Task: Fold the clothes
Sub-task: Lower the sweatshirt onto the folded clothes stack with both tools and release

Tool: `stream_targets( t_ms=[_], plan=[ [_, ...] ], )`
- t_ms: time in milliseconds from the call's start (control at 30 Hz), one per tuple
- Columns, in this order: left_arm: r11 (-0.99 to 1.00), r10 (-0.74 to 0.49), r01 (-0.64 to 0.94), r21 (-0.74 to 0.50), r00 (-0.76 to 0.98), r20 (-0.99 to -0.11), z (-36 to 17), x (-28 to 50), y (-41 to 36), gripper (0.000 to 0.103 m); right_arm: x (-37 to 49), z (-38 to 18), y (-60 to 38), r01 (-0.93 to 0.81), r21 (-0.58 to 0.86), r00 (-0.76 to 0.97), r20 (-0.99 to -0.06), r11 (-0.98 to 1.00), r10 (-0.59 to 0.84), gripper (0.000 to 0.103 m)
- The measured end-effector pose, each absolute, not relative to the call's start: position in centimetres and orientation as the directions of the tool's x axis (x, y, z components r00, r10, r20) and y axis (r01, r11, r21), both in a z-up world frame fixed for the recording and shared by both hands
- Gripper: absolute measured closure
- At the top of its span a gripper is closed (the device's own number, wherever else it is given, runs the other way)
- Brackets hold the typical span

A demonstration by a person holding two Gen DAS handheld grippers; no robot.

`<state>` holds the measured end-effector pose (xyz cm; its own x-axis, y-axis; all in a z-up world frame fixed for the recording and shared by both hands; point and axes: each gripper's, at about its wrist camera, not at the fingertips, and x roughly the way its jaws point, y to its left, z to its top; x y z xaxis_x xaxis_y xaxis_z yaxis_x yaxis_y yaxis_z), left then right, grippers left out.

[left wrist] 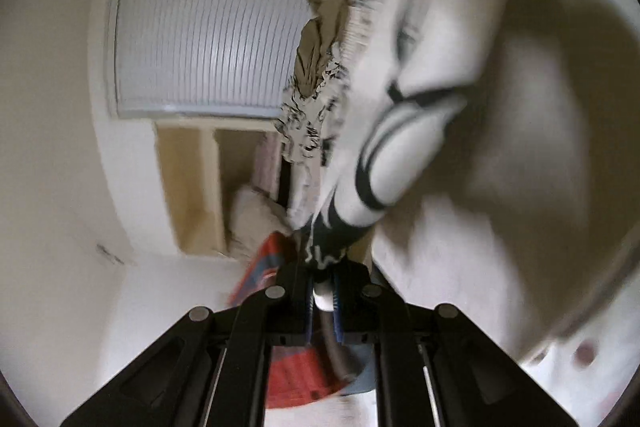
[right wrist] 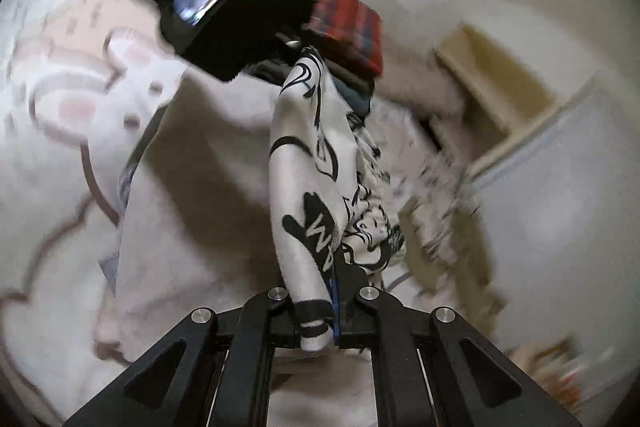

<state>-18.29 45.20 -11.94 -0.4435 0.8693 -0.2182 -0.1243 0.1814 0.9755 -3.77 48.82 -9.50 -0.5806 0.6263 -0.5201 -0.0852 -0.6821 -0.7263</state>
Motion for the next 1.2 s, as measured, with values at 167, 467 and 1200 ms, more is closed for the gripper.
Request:
stream_targets(
  t_ms=[167,467,1200],
  plan=[
    [0.229,0.872,-0.012,0.973,-0.443,-0.211,-15.1,-19.1,42.6,0.093,-3.3,-13.9,46.3,0.012,-0.832,-0.580,-0.457,-0.554,0.674,0.097],
    [0.219,0.877,0.043,0.975,-0.446,-0.177,-17.1,-19.4,42.0,0.093,-3.3,-16.6,45.9,0.065,-0.854,-0.591,-0.450,-0.517,0.669,0.097],
    [0.219,0.861,0.140,0.966,-0.493,-0.123,-14.1,-20.7,46.7,0.096,-3.4,-15.6,46.6,0.009,-0.829,-0.613,-0.446,-0.559,0.652,0.097]
  ],
)
